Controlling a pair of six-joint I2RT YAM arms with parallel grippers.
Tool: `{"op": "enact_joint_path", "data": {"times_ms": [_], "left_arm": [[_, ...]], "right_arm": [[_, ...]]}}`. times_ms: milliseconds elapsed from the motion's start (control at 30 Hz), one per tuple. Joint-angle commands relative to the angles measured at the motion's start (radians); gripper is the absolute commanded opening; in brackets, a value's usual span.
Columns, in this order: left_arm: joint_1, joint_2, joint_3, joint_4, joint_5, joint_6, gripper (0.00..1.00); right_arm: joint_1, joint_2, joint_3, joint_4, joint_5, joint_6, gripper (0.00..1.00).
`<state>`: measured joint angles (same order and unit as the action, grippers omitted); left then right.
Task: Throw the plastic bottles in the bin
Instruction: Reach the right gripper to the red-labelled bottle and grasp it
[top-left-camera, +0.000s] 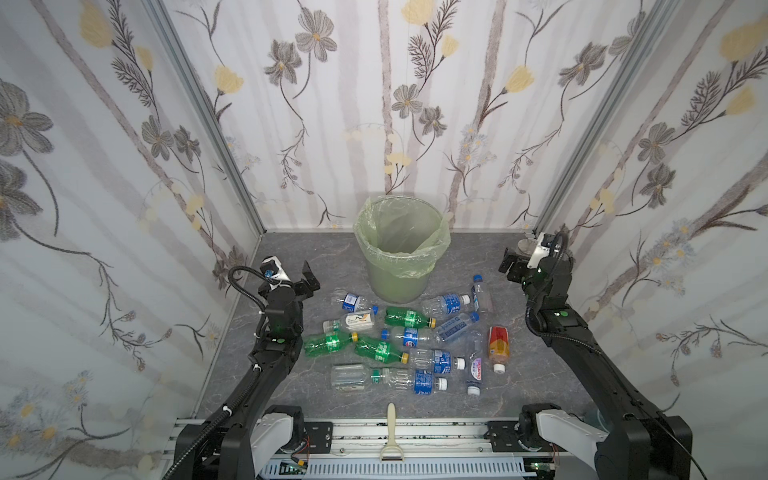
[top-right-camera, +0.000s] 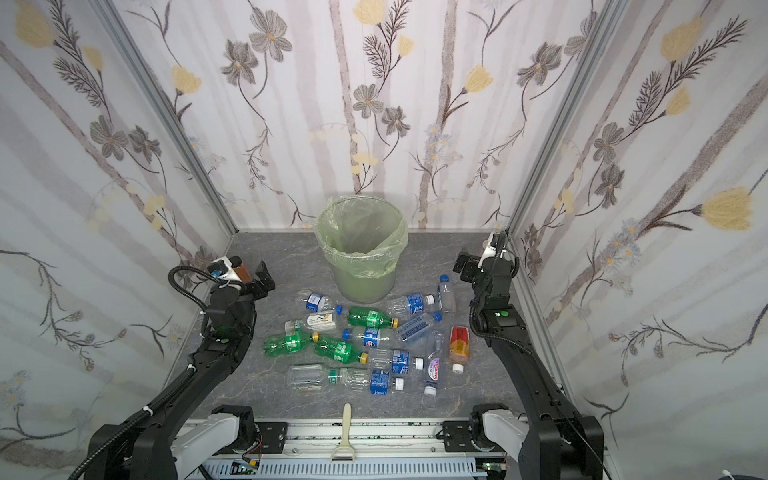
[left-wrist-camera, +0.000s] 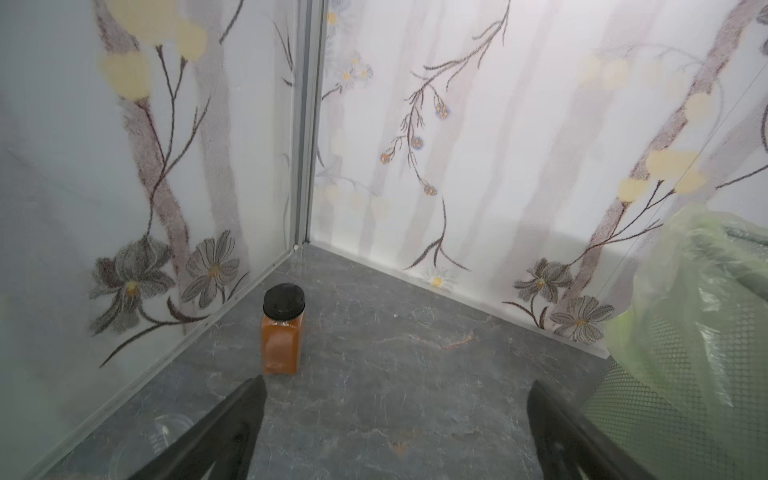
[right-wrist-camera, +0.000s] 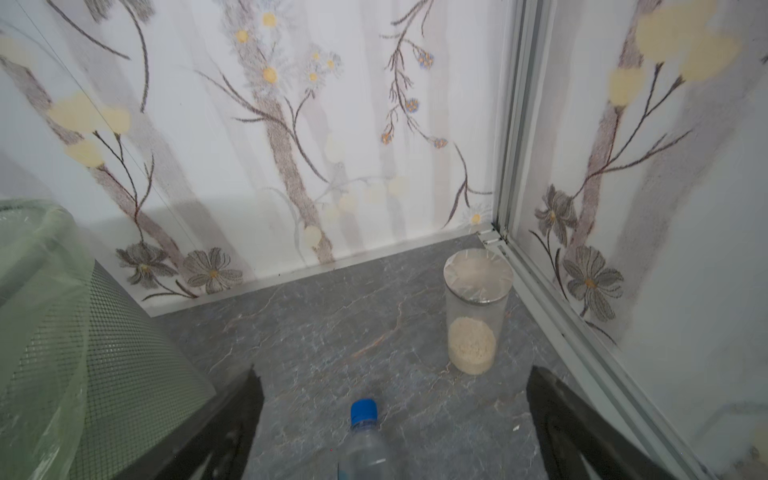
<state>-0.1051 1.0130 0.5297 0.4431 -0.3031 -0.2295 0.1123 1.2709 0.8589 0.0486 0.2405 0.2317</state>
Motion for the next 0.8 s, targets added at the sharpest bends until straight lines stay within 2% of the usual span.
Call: {"op": "enact_joint_path", "data": {"times_ms": [0, 167, 300, 533, 767], "left_arm": [[-0.001, -0.016, 0.087, -0.378, 0.010, -0.125, 1.00], [-0.001, -0.045, 0.094, -0.468, 0.195, -0.148, 1.00], [-0.001, -0.074, 0.107, -0.547, 0.204, -0.148, 1.00], [-0.002, -0.049, 0.213, -0.692, 0.232, -0.111, 1.00], [0.006, -0.108, 0.238, -0.736, 0.280, -0.111, 1.00]], "right_arm": [[0.018, 0.022, 0.057, -0.395, 0.005, 0.076, 0.98], [0.061, 0.017, 0.027, -0.514, -0.003, 0.108, 0.97], [0.066, 0.012, -0.055, -0.555, -0.064, 0.132, 0.93], [0.067, 0.002, -0.183, -0.536, -0.138, 0.197, 0.87], [0.067, 0.016, -0.231, -0.499, -0.148, 0.224, 0.85]]}}
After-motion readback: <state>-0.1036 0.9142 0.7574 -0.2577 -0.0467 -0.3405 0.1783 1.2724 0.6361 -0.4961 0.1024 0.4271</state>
